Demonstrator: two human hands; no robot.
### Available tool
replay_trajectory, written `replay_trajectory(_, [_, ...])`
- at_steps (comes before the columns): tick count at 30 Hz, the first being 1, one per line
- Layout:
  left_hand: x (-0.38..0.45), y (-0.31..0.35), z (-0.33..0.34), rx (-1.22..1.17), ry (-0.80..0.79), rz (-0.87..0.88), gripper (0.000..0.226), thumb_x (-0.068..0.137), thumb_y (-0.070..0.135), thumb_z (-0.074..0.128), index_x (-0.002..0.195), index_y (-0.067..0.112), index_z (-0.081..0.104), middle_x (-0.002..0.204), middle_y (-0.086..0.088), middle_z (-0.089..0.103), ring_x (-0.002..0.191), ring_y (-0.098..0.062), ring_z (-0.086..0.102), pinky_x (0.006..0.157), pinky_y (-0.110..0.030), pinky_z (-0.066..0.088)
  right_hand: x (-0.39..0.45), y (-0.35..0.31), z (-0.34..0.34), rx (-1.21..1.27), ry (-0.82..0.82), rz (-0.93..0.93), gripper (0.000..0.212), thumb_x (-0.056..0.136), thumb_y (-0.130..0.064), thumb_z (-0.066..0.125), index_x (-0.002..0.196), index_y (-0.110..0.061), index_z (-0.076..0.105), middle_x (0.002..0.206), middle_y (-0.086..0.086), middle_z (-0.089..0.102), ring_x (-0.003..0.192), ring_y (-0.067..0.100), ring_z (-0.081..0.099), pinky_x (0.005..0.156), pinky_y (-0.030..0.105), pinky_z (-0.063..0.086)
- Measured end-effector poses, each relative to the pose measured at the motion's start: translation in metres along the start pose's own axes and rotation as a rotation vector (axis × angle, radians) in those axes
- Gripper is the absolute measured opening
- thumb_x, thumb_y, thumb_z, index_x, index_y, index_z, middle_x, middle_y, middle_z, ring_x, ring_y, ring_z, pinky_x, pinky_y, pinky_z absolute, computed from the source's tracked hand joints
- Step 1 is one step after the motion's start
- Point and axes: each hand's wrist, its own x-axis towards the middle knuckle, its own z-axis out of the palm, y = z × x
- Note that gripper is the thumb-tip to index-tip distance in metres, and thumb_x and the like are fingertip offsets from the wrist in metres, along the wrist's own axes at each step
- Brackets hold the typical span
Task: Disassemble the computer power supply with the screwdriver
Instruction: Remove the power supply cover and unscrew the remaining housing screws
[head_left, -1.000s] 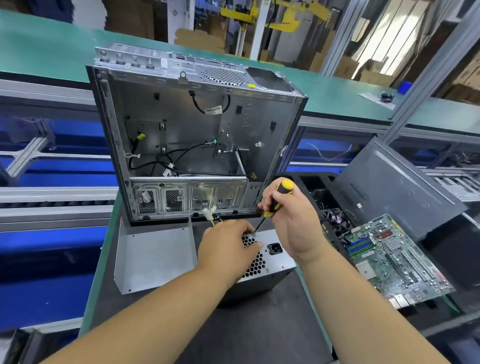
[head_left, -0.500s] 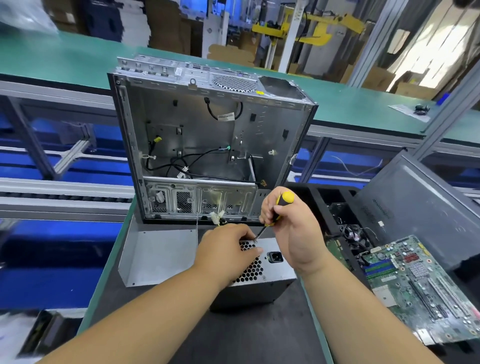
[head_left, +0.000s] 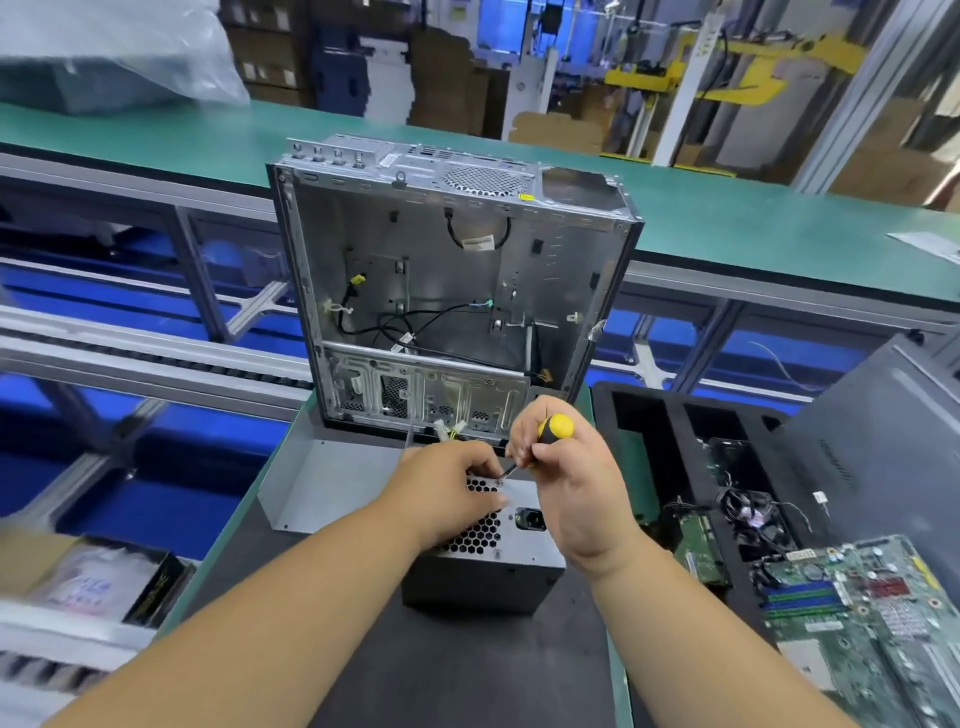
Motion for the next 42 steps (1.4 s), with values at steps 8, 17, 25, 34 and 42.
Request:
replay_trajectory(8, [-0.004,-0.002,0.013,-0.087,0.13,-0.041,0.016,0.079,0.039,0.075,0.076,0.049,0.062,0.091,0.029,0.067,0.1,-0.004,0.06,0.088,-0.03,0.05,-0.006,-0.001,-0.003,0.032,0.001,-0.001,0.019,0.066,-0.002,0.041,0.069,-0.017,0.053,0.073,0.005,0.044,0.072,0.022,0.037,0.069,0.031,0.035])
replay_trajectory(17, [-0.004,-0.003,0.012,-0.103,0.132,-0.025,0.008,0.078,0.04,0.074,0.08,0.043,0.066,0.089,0.026,0.068,0.09,0.002,0.061,0.081,-0.029,0.052,-0.005,-0.001,-0.004,0.078,0.017,-0.013,0.016,0.068,-0.001,0.04,0.069,-0.013,0.051,0.072,0.006,0.044,0.07,0.022,0.037,0.069,0.031,0.035])
replay_trajectory(25, [-0.007,-0.003,0.011,-0.088,0.114,-0.052,0.015,0.076,0.039,0.073,0.087,0.041,0.063,0.096,0.023,0.066,0.102,-0.015,0.059,0.088,-0.038,0.051,0.007,0.0,-0.006,0.1,0.017,-0.028,0.016,0.069,-0.003,0.041,0.07,-0.014,0.052,0.071,0.002,0.046,0.066,0.019,0.039,0.064,0.025,0.037])
replay_trajectory(34, [-0.007,-0.004,0.011,-0.079,0.112,-0.044,0.016,0.076,0.041,0.073,0.087,0.043,0.062,0.097,0.024,0.065,0.105,-0.014,0.058,0.089,-0.038,0.05,0.009,0.0,-0.006,0.07,-0.033,0.008,0.004,0.071,-0.012,0.046,0.071,-0.011,0.05,0.069,0.003,0.045,0.066,0.019,0.039,0.062,0.025,0.036])
replay_trajectory(42, [-0.009,-0.003,0.011,0.001,0.139,0.008,0.017,0.077,0.047,0.069,0.086,0.044,0.055,0.093,0.022,0.063,0.1,-0.015,0.057,0.082,-0.029,0.046,0.036,-0.016,0.006,-0.008,-0.005,0.212,0.034,0.09,-0.048,0.043,0.084,-0.015,0.048,0.065,0.002,0.051,0.061,0.019,0.043,0.065,0.032,0.036])
